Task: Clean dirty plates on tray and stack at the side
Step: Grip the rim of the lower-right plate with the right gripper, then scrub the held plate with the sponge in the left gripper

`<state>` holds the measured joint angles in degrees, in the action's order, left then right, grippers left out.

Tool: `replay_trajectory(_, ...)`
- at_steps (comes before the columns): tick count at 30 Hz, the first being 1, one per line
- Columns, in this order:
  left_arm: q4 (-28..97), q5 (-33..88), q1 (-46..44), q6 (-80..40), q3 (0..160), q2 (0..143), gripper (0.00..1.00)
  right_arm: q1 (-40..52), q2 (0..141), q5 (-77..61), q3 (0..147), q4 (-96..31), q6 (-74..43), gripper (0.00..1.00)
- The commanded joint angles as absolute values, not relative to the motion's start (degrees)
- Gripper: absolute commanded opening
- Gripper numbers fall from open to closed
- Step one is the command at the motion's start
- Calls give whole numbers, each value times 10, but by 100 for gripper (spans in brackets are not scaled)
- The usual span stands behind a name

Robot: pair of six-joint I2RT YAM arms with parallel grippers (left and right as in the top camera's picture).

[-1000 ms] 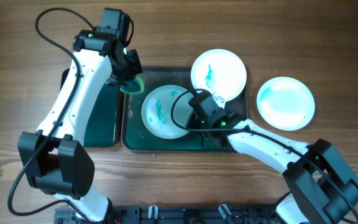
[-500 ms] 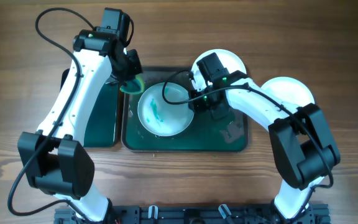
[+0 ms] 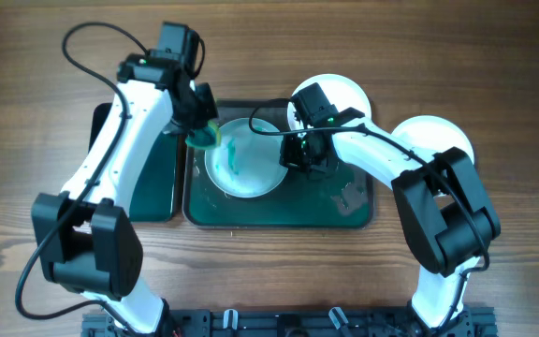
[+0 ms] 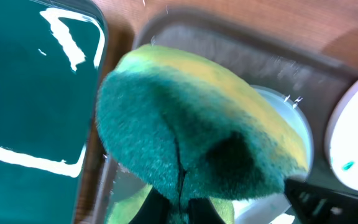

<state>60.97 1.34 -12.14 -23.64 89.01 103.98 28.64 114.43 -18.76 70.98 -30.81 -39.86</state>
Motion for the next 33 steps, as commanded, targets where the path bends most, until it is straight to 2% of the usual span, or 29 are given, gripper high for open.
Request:
replay_trajectory(1, 550, 36, -153, -245, 801, 1042, 4, 291, 1157, -152, 700, -314, -437, 4)
replay_trajectory(6, 448, 36, -189, -262, 732, 1076, 4, 291, 1157, -154, 700, -314, -434, 4)
replay_trajectory(12, 430, 25, -192, -260, 732, 1174, 4, 291, 1157, -161, 700, -313, -419, 4)
replay_trajectory(13, 430, 58, -193, -253, 732, 1177, 4, 291, 1157, -164, 700, -310, -412, 4)
replay_trajectory(16, 402, 336, -203, -95, 732, 1177, 4, 300, 1157, -167, 700, -302, -405, 4)
replay_trajectory(17, 390, 394, -209, -69, 732, 1177, 4, 305, 1157, -166, 700, -298, -405, 4)
replay_trajectory(19, 353, 404, -222, -69, 732, 1177, 4, 311, 1157, -165, 700, -295, -402, 4)
replay_trajectory(21, 318, 361, -226, -119, 732, 1177, 4, 311, 1157, -165, 700, -295, -401, 4)
replay_trajectory(23, 295, 225, -227, -193, 732, 1177, 4, 311, 1157, -165, 700, -296, -400, 4)
replay_trajectory(27, 287, -95, -223, -267, 732, 1177, 4, 311, 1157, -165, 700, -296, -398, 4)
replay_trajectory(29, 340, -279, -219, -364, 732, 1177, 4, 311, 1157, -165, 700, -296, -396, 4)
replay_trajectory(31, 374, -279, -208, -380, 732, 1177, 4, 311, 1157, -165, 700, -296, -396, 4)
replay_trajectory(33, 414, -208, -204, -380, 732, 1177, 4, 311, 1157, -165, 700, -295, -396, 4)
